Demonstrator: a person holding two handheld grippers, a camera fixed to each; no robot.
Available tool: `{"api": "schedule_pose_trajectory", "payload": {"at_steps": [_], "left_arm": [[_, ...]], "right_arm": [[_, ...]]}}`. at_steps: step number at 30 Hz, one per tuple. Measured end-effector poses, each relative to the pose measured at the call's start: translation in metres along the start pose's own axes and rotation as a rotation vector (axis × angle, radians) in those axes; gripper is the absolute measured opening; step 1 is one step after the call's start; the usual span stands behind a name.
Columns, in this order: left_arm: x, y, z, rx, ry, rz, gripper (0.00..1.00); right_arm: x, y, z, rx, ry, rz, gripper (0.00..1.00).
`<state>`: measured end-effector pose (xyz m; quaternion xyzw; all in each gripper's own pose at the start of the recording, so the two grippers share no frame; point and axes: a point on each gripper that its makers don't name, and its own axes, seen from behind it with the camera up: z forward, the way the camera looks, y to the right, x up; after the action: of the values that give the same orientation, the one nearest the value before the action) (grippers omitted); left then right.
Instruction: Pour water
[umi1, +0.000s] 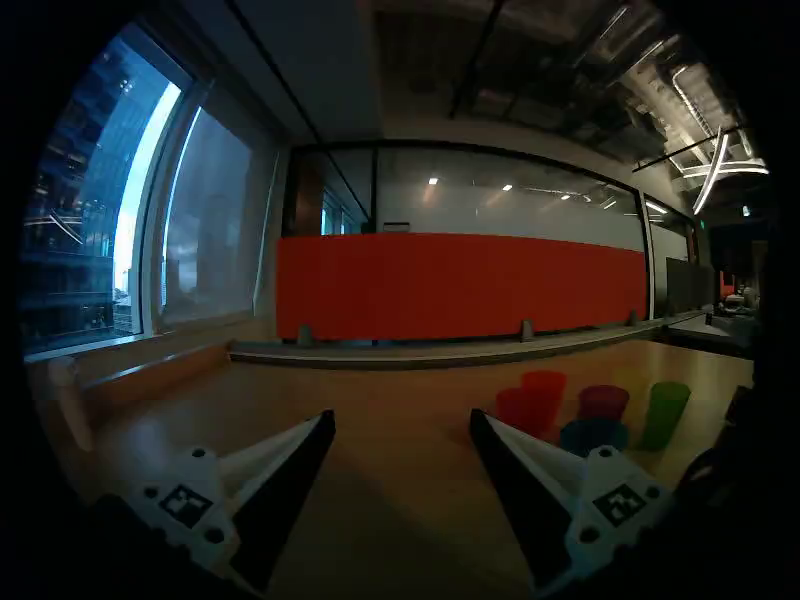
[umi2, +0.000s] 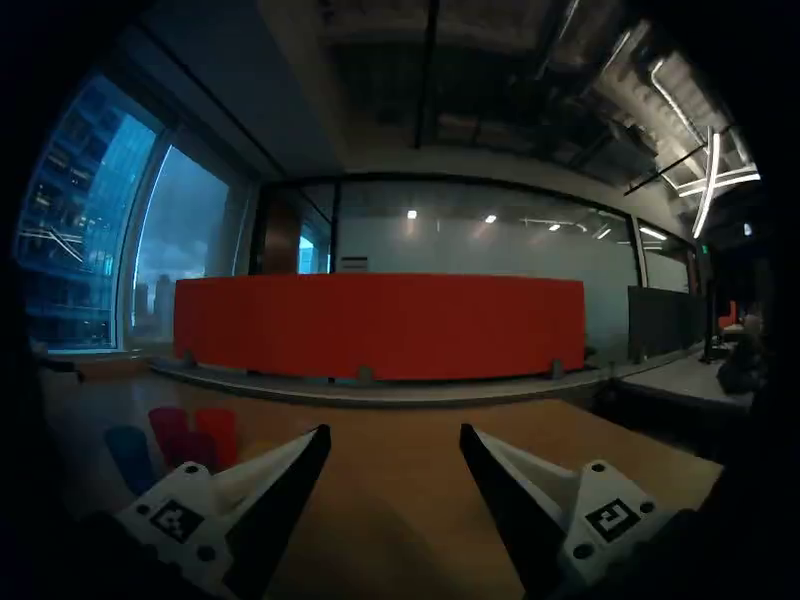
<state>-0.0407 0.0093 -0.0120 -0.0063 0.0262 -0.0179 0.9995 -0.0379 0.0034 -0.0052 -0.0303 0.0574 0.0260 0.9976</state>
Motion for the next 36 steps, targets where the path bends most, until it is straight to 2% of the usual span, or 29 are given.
{"api": "schedule_pose_trajectory", "payload": {"at_steps": [18, 36], "left_arm": [[0.0, 0.0, 0.0, 0.0, 0.0, 0.0, 1.0], [0.0, 0.0, 0.001, 0.0, 0.0, 0.0, 1.0]], "right_arm": [[-0.023, 0.007, 0.0, -0.02, -0.042, 0.022, 1.0], [-0.029, 0.005, 0.001, -0.024, -0.063, 0.007, 1.0]]}}
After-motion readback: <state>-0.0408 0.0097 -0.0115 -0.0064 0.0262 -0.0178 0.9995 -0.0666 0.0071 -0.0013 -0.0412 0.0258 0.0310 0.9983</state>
